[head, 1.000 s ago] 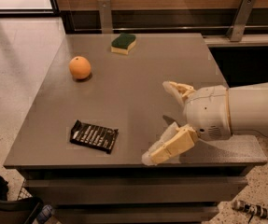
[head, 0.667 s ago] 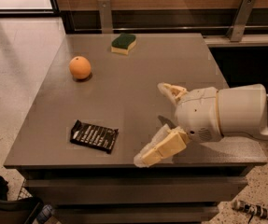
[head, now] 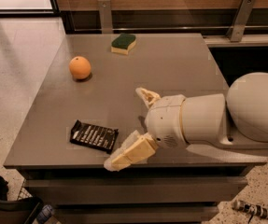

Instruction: Move rxbar chocolate near sponge

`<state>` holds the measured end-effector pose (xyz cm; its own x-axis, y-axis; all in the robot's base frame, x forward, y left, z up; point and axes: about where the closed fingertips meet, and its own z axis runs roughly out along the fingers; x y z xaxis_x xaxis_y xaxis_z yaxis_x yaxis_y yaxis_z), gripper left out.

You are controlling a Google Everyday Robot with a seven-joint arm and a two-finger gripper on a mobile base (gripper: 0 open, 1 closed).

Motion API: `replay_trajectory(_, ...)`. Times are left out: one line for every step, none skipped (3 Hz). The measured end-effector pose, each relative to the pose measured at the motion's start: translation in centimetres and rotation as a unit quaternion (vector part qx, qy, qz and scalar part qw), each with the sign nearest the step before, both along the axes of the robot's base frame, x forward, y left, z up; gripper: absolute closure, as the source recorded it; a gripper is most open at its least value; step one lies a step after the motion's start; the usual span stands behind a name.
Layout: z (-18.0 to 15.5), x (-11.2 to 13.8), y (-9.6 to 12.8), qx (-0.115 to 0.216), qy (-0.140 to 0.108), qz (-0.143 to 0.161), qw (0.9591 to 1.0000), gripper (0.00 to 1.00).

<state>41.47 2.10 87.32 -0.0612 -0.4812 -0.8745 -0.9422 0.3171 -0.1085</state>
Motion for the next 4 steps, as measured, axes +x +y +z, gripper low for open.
replay_trajectory(-0.4,0.7,2.2,0.018,-0.004,0.003,0.9998,0.0)
replay_trajectory(-1.8,2.3,4.3,0.035,-0.001,0.002,0.9994,0.0)
replay_trajectory(-3.8,2.9,5.7,0.019,0.003,0.002,0.9998,0.0)
replay_trajectory(-6.5,3.0,6.3,0.023,0.011,0.001,0.9997,0.02)
